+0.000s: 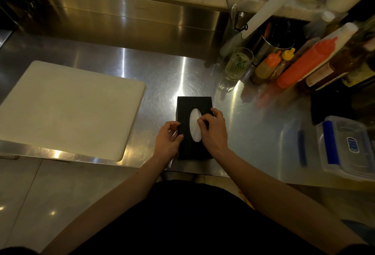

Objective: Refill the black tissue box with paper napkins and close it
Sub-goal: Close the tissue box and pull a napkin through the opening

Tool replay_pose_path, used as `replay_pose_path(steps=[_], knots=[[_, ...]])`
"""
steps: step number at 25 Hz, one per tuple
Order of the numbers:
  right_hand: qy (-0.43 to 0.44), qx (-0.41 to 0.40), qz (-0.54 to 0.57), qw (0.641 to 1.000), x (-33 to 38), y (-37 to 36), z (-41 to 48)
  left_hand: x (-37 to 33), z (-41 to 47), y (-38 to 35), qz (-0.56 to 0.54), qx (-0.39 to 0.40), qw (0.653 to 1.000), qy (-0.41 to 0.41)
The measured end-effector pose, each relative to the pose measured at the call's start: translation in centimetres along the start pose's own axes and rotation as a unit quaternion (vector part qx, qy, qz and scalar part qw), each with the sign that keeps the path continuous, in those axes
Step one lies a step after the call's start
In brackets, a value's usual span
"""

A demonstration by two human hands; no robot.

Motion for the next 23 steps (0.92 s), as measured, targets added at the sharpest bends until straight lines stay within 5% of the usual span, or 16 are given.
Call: replay_pose_path(steps=[23], knots=[[-0.024, -0.033, 0.104, 0.994, 0.8, 2.3, -1.1, -1.7, -0.5, 0.7, 0.069, 0.015, 0.997, 0.019]])
Point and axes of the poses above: each hand's wrist, its own z-axis towards the middle knuckle, its own y-axis out of the back of the hand, x = y × z, the point moved 2 cm from there along z, towards the middle knuckle, and after that the axes turned 2 degrees about -z, right-handed, at the moved point
